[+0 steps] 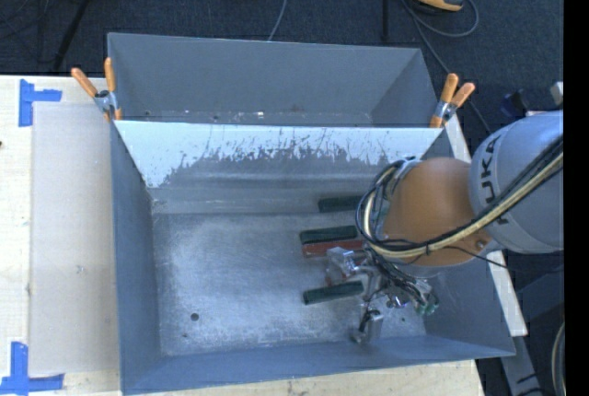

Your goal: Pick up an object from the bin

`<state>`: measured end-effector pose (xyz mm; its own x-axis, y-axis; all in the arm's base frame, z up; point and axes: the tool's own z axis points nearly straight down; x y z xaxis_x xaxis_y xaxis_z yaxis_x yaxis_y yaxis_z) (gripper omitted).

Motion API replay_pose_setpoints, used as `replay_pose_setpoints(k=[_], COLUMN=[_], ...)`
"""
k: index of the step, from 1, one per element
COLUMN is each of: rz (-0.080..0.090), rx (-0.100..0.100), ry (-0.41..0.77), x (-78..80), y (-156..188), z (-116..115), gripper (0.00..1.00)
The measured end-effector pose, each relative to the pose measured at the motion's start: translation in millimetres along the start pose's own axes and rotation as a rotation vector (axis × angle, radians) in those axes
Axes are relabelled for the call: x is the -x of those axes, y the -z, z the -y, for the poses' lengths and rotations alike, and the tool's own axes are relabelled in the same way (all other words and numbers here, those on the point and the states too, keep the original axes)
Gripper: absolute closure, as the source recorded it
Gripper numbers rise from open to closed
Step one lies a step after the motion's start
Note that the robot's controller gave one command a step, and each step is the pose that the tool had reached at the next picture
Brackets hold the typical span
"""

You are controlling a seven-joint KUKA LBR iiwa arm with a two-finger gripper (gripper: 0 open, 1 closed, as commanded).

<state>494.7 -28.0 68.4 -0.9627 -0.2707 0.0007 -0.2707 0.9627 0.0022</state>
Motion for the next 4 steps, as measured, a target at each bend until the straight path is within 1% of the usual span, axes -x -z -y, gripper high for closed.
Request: replay_pose_setpoints(k=[1, 2, 3, 4], rz=[0.007, 0.009, 0.001, 0.001], rx=[-0.003, -0.004, -0.002, -0.002], ry=[0.002, 0.003, 0.001, 0.196], x=[3.0, 6.1, 4.6, 72.3], y=[4, 165, 161, 106], z=[1, -34, -34, 28], gripper=[1.0, 1.0, 0.0, 0.0])
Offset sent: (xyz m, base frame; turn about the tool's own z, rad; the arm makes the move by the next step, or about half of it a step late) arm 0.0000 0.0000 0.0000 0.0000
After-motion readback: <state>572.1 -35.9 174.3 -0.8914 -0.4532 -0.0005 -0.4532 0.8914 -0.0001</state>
